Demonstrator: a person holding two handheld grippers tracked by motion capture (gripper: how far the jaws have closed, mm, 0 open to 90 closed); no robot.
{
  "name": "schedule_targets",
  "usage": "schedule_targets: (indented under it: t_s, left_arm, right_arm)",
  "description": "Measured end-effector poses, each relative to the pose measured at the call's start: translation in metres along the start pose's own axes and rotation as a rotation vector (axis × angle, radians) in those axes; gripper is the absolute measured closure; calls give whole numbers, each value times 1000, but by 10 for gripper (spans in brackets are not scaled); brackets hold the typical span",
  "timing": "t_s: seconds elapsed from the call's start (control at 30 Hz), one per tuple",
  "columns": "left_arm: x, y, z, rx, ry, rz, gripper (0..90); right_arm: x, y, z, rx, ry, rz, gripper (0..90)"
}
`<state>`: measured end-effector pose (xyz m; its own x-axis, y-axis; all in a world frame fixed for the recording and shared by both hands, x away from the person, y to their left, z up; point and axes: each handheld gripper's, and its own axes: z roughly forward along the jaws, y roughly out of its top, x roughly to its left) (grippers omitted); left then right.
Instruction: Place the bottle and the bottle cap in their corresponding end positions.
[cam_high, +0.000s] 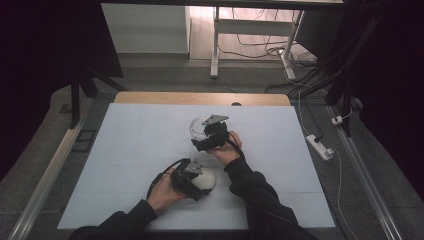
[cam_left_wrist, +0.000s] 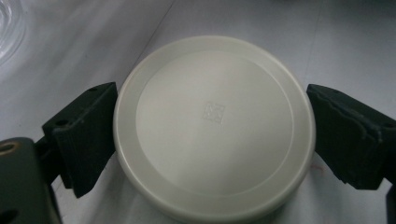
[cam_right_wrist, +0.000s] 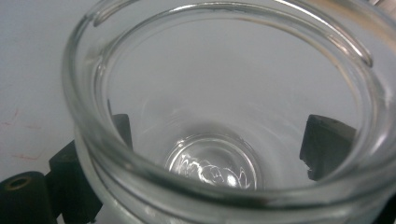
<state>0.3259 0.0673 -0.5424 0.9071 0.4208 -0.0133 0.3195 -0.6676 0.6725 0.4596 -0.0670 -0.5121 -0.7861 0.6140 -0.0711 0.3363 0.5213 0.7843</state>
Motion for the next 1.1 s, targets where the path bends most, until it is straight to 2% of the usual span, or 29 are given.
schedule_targets:
  t_s: [0.13,0.4,0.57,0.73,1.1]
  left_arm:
    - [0,0,0,6,-2,-2,74]
    - [1,1,1,21,-5,-12,47]
    - [4,0,-2,2,-38,-26,0]
    - [6,-3,-5,-21,-66,-54,0]
    - [9,-10,-23,-49,-68,-90,0]
  right_arm:
    - [-2,-1,0,-1,10,30,63]
    - [-2,-2,0,-1,9,31,60]
    - [-2,-2,-1,-8,16,15,26]
    - [-3,-1,-6,-26,32,22,2]
    - [-2,-3,-19,-23,34,45,0]
